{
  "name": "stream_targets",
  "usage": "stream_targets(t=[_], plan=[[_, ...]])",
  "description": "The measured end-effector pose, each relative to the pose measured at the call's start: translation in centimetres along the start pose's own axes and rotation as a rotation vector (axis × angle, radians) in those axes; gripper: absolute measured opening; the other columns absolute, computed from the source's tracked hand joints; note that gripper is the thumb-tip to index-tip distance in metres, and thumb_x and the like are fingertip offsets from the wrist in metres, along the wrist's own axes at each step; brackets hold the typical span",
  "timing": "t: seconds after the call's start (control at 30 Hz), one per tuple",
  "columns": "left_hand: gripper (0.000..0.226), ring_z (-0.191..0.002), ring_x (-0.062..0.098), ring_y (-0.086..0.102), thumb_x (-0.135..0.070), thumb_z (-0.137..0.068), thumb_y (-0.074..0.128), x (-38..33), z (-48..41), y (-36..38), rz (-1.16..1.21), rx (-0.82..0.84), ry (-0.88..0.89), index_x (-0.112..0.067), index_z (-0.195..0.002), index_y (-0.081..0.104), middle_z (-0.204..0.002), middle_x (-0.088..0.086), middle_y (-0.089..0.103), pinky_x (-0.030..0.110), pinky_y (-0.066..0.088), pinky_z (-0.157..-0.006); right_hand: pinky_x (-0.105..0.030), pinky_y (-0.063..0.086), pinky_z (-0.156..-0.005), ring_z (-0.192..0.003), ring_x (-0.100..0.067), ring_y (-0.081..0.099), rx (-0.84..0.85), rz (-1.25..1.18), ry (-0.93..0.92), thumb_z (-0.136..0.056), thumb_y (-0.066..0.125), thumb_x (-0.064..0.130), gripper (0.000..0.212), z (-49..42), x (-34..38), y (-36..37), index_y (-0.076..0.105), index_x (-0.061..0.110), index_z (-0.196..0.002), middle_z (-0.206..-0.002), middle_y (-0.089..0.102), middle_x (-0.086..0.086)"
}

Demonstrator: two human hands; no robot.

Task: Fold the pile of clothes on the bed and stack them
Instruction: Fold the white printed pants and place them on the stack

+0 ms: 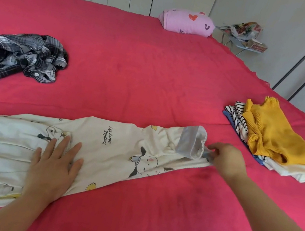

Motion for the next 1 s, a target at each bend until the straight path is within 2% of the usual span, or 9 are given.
stream_targets(t=[0.1,0.27,0.37,0.43,0.5,0.63,0.77,0.9,1.0], plan=[[0.087,-0.146,0.018,0.000,-0.065,-0.068,-0.014,-0.1,0.0,-0.1,-0.004,0.002,-0.001,-0.040,-0.146,0.016,-0.158,-0.008,0.005,0.042,0.001,-0.116,-0.025,0.033,-0.070,-0.101,-0.033,0.059,-0.049,-0.124,0.150,-0.087,0.052,0.000,0.024,-0.5,-2.1,-2.5,0.068,0.002,-0.105,-0.106,0.066,-0.019],[0.083,-0.146,0.018,-0.001,-0.064,-0.071,-0.014,-0.1,0.2,-0.3,-0.008,0.004,-0.008,-0.041,-0.146,0.014,-0.158,-0.007,0.004,0.041,0.001,-0.116,-0.020,0.039,-0.073,-0.109,-0.023,0.057,0.457,0.286,0.189,-0.088,0.047,0.010,0.029,1.3,-4.0,0.9,0.066,0.013,-0.110,-0.118,0.064,-0.007],[0.070,-0.146,0.017,-0.002,-0.060,-0.083,-0.009,-0.2,0.1,-0.3,-0.013,0.009,-0.017,-0.041,-0.146,0.014,-0.158,-0.008,0.003,0.042,0.001,-0.117,-0.021,0.034,-0.068,-0.097,-0.024,0.060,0.233,-0.019,0.252,-0.087,0.050,0.007,0.022,1.1,-4.4,0.4,0.067,0.015,-0.100,-0.104,0.067,-0.006],[0.076,-0.146,0.018,0.001,-0.063,-0.078,-0.010,-0.1,0.1,-0.3,-0.011,0.001,-0.012,-0.040,-0.146,0.017,-0.158,-0.007,0.006,0.042,0.003,-0.116,-0.026,0.035,-0.067,-0.086,-0.027,0.060,0.023,-0.304,0.237,-0.087,0.054,0.010,0.011,1.0,-3.3,-0.9,0.064,0.014,-0.088,-0.086,0.065,-0.006],[0.083,-0.146,0.018,0.003,-0.064,-0.072,-0.013,0.1,0.1,-0.2,-0.020,0.007,-0.009,-0.040,-0.146,0.018,-0.157,-0.007,0.008,0.042,0.004,-0.116,-0.028,0.035,-0.060,-0.072,-0.023,0.057,-0.028,-0.430,0.171,-0.088,0.058,0.021,0.016,1.5,-1.2,-1.7,0.058,0.015,-0.073,-0.070,0.060,-0.002],[0.086,-0.146,0.018,0.002,-0.064,-0.069,-0.014,0.0,0.1,-0.2,-0.016,0.011,-0.011,-0.040,-0.146,0.017,-0.157,-0.008,0.006,0.042,0.003,-0.116,-0.030,0.031,-0.053,-0.061,-0.021,0.052,0.068,0.047,-0.048,-0.090,0.045,0.052,0.052,4.1,3.1,-0.3,0.044,0.017,-0.052,-0.056,0.051,-0.002],[0.086,-0.146,0.018,0.000,-0.063,-0.069,-0.016,-0.1,0.1,-0.2,-0.042,0.020,-0.007,-0.040,-0.146,0.013,-0.158,-0.007,0.003,0.041,0.002,-0.116,-0.028,0.039,-0.067,-0.081,-0.021,0.061,0.255,0.386,-0.005,-0.079,0.038,0.075,0.060,4.5,4.1,2.0,0.057,0.019,-0.072,-0.079,0.060,0.000],[0.077,-0.146,0.018,0.000,-0.062,-0.075,-0.010,-0.1,0.2,-0.4,-0.027,0.025,-0.008,-0.040,-0.146,0.013,-0.158,-0.007,0.003,0.041,0.002,-0.116,-0.029,0.045,-0.073,-0.095,-0.025,0.062,0.284,0.223,0.077,-0.086,0.053,0.039,0.030,3.3,4.9,2.1,0.064,0.015,-0.100,-0.101,0.066,-0.005],[0.061,-0.146,0.018,-0.002,-0.057,-0.089,0.002,-0.1,0.2,-0.4,-0.024,0.032,-0.012,-0.040,-0.147,0.013,-0.158,-0.007,0.001,0.042,0.001,-0.117,-0.027,0.040,-0.067,-0.081,-0.026,0.057,0.157,-0.135,0.122,-0.086,0.057,0.024,0.009,1.7,5.3,-0.3,0.060,0.016,-0.087,-0.082,0.063,-0.007]])
Point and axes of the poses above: each hand's wrist, its own z-axis away from the middle knuckle, its own y-axis out of the palm, x = y × z, the point moved 4 cm from there along -z, towards the middle knuckle
